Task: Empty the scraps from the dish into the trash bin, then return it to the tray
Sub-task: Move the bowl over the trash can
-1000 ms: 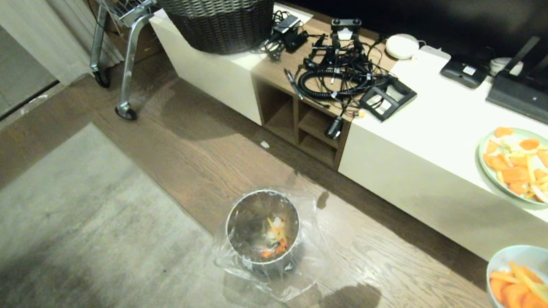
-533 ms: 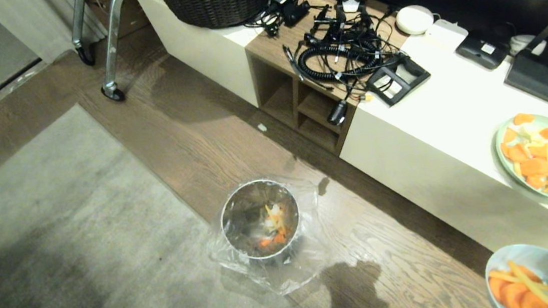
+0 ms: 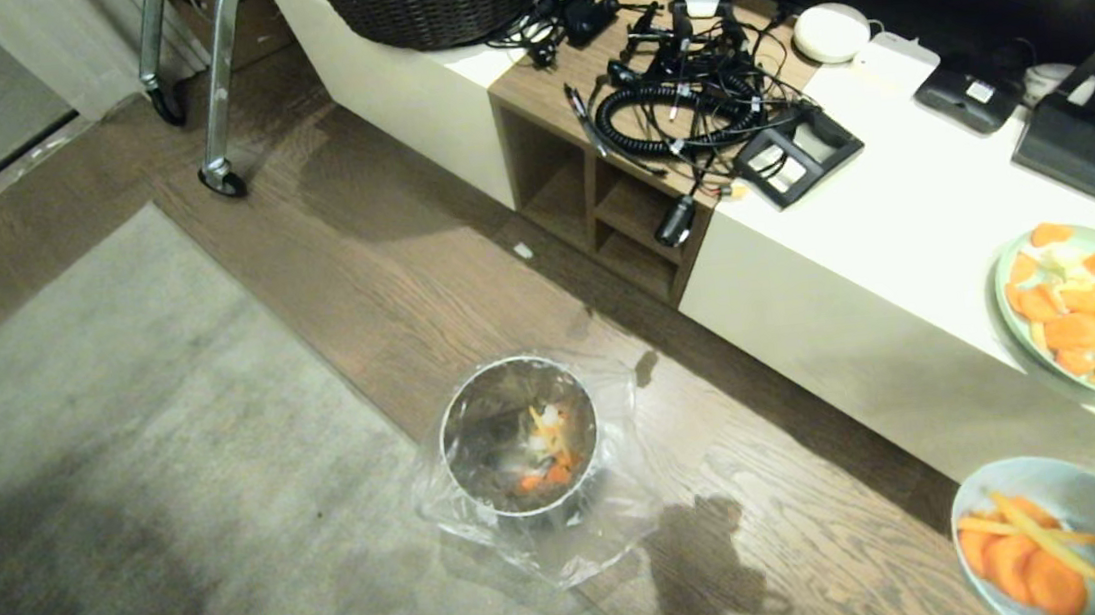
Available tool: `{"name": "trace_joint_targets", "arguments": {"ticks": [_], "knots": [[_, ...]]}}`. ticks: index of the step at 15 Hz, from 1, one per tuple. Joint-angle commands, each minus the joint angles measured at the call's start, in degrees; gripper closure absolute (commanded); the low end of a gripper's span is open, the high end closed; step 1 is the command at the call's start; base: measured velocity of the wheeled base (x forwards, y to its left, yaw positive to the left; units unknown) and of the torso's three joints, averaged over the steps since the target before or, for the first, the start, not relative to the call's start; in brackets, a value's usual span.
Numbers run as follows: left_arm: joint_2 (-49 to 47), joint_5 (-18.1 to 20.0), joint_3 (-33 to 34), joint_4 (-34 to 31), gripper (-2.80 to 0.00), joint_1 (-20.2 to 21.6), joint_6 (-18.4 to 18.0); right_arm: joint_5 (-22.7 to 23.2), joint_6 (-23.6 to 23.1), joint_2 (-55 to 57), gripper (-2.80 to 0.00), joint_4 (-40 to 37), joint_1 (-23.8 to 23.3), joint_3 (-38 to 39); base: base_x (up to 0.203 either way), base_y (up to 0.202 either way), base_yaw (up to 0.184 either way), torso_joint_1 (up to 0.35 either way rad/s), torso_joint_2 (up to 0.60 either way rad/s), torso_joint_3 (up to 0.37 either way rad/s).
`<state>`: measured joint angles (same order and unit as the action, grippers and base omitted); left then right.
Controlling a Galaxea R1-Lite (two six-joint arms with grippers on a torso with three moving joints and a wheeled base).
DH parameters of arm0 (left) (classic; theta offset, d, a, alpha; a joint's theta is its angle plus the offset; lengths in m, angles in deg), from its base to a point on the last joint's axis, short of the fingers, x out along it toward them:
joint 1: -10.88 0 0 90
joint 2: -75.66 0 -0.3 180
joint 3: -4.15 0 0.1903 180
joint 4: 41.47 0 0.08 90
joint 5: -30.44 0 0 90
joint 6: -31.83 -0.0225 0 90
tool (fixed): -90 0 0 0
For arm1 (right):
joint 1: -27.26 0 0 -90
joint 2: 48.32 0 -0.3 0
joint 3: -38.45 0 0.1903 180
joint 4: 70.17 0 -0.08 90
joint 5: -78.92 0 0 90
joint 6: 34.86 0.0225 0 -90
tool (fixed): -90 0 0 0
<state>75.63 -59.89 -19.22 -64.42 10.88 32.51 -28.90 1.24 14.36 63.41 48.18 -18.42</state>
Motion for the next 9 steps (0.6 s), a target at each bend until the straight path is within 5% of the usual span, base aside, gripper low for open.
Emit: {"name": "trace_joint_targets", "arguments": {"ticks": [1,9], "knots": [[0.0,0.0,0.0,0.0,0.00,0.0,0.1,0.0,-4.8,4.2,0.00,2.4,0.0,-3.2,0.000,0.000,0.000,0.000,0.00,0.000],[0.0,0.0,0.0,0.0,0.00,0.0,0.1,-0.2,-11.1,26.8,0.00,11.9,3.0,-25.8,0.000,0.000,0.000,0.000,0.00,0.000]]}}
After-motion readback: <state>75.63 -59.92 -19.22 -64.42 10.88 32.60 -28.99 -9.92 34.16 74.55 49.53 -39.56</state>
